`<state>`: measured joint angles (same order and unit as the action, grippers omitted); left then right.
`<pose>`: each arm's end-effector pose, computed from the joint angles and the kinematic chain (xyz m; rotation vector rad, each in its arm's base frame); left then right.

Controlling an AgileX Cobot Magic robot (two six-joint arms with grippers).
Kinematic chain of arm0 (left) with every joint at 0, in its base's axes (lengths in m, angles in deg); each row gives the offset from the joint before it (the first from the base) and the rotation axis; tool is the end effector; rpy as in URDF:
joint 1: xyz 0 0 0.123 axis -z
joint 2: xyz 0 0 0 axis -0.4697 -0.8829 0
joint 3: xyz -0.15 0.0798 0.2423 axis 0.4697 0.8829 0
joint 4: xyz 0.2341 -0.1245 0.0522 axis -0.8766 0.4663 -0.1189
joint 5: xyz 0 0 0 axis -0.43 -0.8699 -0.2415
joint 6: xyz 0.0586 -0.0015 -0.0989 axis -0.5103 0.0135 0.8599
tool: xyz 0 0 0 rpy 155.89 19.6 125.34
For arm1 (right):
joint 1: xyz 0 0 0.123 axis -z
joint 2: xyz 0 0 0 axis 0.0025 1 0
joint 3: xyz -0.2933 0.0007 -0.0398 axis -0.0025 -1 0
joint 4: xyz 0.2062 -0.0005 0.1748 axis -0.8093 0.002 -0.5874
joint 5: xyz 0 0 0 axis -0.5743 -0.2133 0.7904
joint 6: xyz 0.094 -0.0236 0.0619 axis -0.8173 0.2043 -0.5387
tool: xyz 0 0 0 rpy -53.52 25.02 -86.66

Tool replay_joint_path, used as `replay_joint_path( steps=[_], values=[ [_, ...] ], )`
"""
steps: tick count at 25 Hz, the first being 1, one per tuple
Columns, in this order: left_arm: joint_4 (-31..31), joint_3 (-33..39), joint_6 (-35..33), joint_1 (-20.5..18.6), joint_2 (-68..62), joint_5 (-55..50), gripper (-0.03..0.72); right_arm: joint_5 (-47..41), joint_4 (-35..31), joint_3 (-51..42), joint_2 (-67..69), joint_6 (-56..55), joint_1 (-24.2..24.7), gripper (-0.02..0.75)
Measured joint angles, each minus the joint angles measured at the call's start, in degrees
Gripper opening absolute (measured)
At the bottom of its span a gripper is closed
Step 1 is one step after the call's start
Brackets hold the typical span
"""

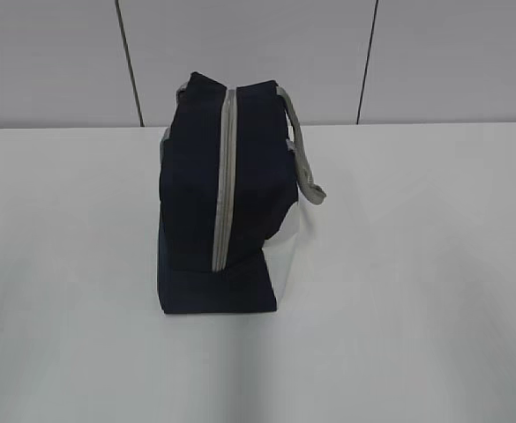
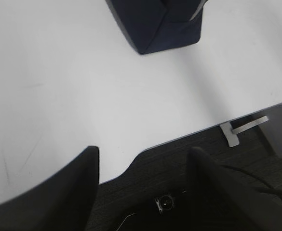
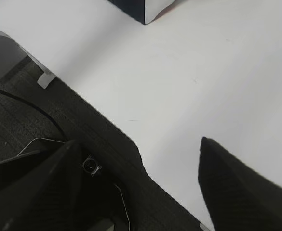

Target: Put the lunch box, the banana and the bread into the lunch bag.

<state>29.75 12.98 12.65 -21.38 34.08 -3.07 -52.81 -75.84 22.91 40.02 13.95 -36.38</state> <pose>0.0284 -0.0331 0.2955 0.3285 2.3058 -0.3340 0.0650 0.0437 0.3049 -0.8231 2.2367 0.2297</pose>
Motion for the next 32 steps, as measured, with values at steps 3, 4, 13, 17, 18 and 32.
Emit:
replay_joint_path(
  steps=[3, 4, 13, 17, 18, 32],
  values=[
    [-1.6, 3.4, 0.2, 0.0, 2.2, 0.2, 0.405, -0.5, 1.7, -3.9, -6.6, 0.0, 0.0, 0.560],
    [-2.1, 3.7, 0.4, 0.0, 2.7, 0.8, 0.405, -0.5, 2.5, -5.3, -8.2, -0.5, 0.0, 0.560],
    [-7.3, 6.4, 1.3, 0.0, 3.3, 8.9, 0.405, -0.5, 6.8, -9.6, -14.0, -5.0, 0.0, 0.560],
    [-7.5, 6.4, 1.3, 0.0, 3.3, 9.1, 0.405, -0.5, 6.9, -9.6, -14.1, -5.0, 0.0, 0.560],
    [-7.5, 6.4, 1.3, 0.0, 3.3, 9.1, 0.405, -0.5, 6.9, -9.6, -14.1, -5.0, 0.0, 0.560],
    [-7.5, 6.4, 1.3, 0.0, 3.3, 9.1, 0.403, -0.5, 6.9, -9.8, -14.1, -5.2, 0.0, 0.560]
  ],
)
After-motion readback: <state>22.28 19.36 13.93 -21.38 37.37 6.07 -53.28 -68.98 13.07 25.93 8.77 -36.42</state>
